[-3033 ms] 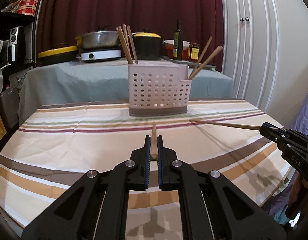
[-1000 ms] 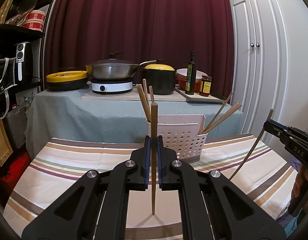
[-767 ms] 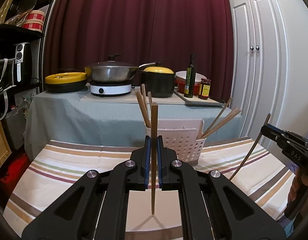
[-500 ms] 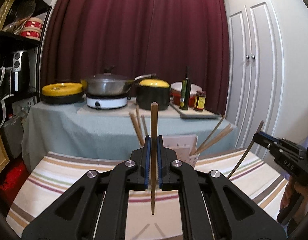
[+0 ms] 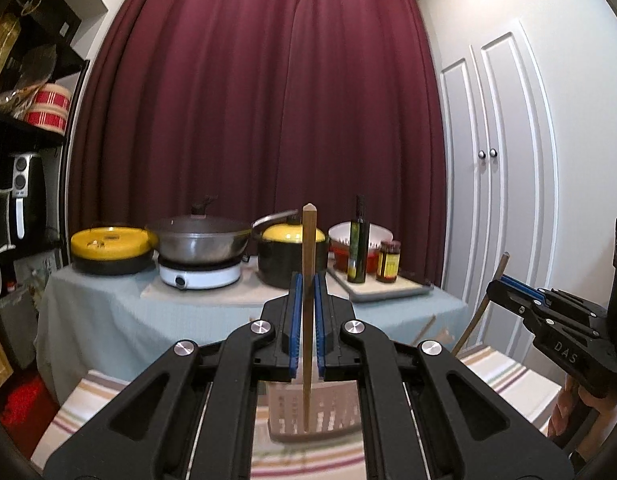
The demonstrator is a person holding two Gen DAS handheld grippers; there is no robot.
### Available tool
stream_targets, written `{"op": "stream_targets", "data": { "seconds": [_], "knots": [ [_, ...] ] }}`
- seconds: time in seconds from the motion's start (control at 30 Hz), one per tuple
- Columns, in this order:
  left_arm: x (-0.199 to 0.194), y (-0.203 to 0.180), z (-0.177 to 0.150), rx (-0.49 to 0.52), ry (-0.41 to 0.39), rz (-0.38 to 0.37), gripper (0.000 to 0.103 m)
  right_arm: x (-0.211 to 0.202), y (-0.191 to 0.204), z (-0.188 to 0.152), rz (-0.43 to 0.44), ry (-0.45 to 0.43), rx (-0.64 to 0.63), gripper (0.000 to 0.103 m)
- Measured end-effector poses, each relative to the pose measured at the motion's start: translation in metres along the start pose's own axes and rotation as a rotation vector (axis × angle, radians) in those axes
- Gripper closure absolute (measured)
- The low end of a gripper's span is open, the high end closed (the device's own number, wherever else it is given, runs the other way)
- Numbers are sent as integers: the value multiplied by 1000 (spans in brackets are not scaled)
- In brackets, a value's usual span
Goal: Organize utensils
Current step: 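Carry both upright chopsticks over the caddy and lower them in, then open the left gripper into the caddy while the right gripper releases its chopstick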
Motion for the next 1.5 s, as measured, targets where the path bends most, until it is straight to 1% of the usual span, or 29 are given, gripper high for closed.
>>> {"op": "stream_targets", "data": {
  "seconds": [0.17, 0.3, 0.43, 0.6, 0.8, 1.07, 1.27, 1.47, 1.5],
  "knots": [
    [17, -3, 22, 19, -54, 2, 96, 15, -3, 19, 1, -42, 5, 96],
    [34, -1, 31, 26, -75, 6, 96, 30, -4, 33, 0, -78, 1, 96],
    [51, 3, 33, 24, -84, 8, 97, 46, -5, 39, 6, -101, -5, 96],
    [70, 8, 32, 22, -91, 12, 97, 67, -5, 38, 4, -112, -23, 96],
    [93, 12, 11, 26, -72, 23, 97, 90, -10, 20, -7, -90, -23, 96],
    [123, 23, -31, -9, 1, 27, 97, 114, -11, -14, -10, -18, -14, 96],
    [131, 26, -50, -10, 37, 30, 97, 122, -10, -34, -20, 24, -17, 96],
    [136, 28, -65, -5, 75, 26, 97, 126, -9, -46, -36, 51, -38, 96],
    [136, 28, -67, -6, 79, 25, 95, 126, -8, -46, -39, 55, -43, 96]
  ]
}}
Point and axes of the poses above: each gripper's, at about its wrist camera, not at the fingertips, and x roughly the way its jaws point, y to its left, z to its top, the point moved 10 cm from there along x, roughly the way its jaws point, and after that the axes turned 2 degrees about -z, right-handed, at the moved point
